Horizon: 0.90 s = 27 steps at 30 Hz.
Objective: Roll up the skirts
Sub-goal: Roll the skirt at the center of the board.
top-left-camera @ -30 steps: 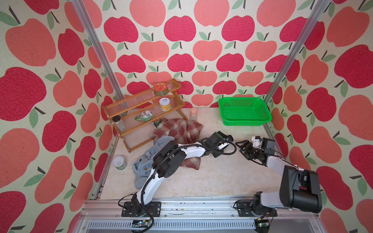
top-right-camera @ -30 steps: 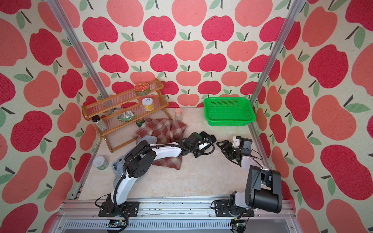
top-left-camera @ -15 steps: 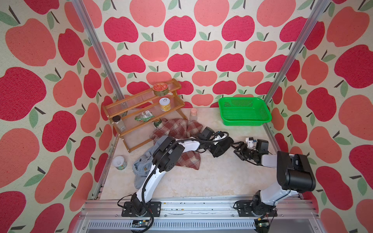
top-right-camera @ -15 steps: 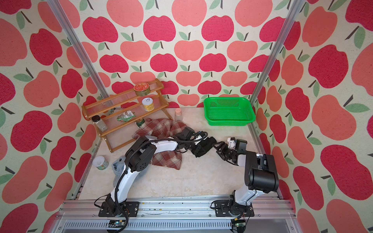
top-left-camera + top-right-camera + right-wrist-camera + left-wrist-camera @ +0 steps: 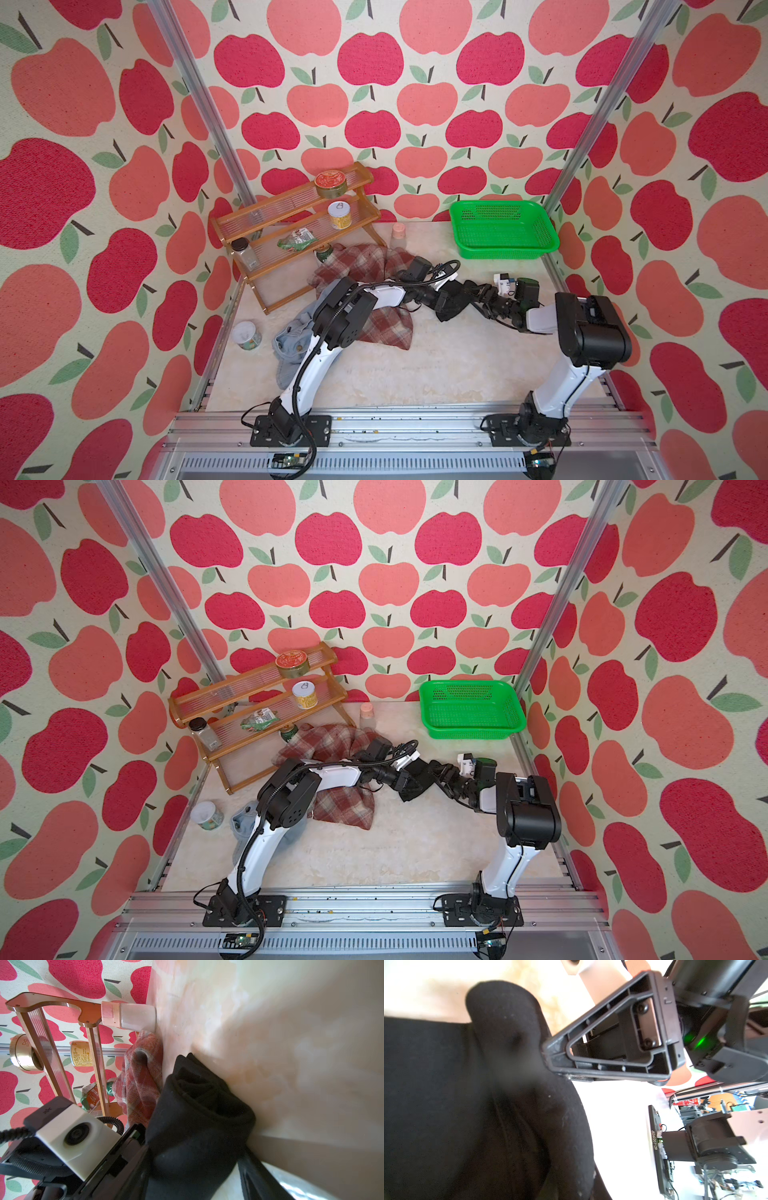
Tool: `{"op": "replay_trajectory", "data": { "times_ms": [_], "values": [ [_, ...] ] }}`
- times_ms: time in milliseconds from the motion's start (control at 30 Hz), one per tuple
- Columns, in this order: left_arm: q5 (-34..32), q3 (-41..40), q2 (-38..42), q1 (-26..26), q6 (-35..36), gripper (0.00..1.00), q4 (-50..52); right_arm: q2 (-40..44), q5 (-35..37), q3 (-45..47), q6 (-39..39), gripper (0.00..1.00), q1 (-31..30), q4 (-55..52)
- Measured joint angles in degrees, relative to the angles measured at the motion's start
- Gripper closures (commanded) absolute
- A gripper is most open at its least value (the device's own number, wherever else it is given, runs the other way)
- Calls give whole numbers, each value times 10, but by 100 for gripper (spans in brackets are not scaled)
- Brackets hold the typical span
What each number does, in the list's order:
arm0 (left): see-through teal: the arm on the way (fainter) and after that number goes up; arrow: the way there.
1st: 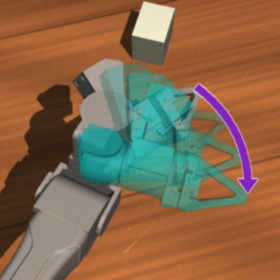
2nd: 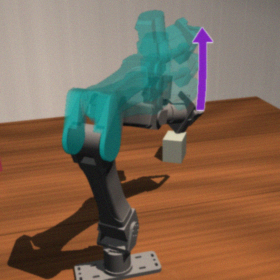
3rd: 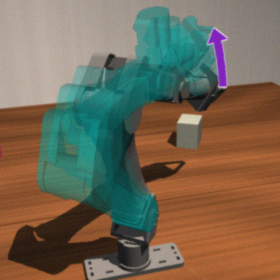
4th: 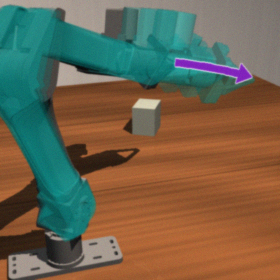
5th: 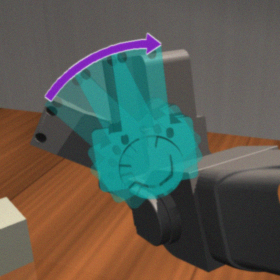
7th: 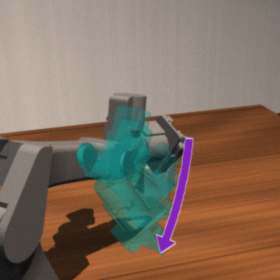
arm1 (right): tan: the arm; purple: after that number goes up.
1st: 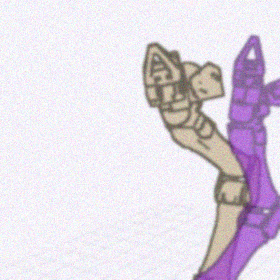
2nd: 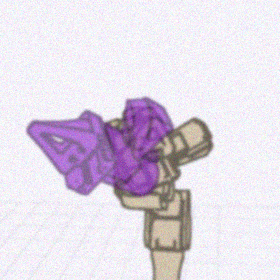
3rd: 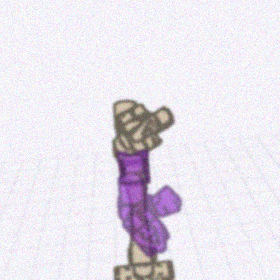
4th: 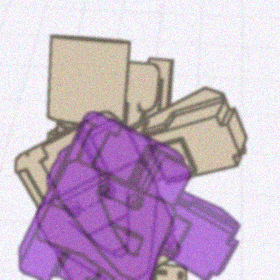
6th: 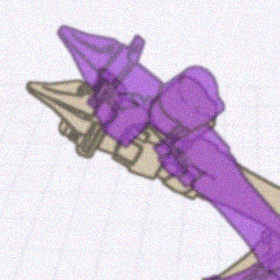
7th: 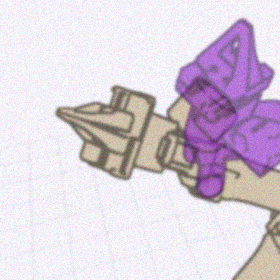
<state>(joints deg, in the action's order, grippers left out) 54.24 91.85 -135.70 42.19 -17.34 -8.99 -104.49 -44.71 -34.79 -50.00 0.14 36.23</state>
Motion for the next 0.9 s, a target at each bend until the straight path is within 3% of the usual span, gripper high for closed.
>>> {"op": "replay_trajectory", "data": {
  "times_ms": [333,367,433,500,733,900],
  "values": [
    [70,7,-44,-19,-78,81,-64,-26,2,-4,-20,52,-9,32],
    [73,10,-46,-19,-81,81,-62,-29,2,-5,-23,58,-10,33],
    [77,17,-49,-19,-83,76,-54,-35,5,-7,-26,86,-12,34],
    [78,27,-50,-19,-81,69,-32,-42,7,-8,-33,99,-14,34],
    [40,36,-18,-22,-12,27,54,-20,22,-9,-34,100,-16,0],
    [-116,-60,96,-32,57,18,66,17,38,-9,-23,100,-17,-60]
  ]
}}
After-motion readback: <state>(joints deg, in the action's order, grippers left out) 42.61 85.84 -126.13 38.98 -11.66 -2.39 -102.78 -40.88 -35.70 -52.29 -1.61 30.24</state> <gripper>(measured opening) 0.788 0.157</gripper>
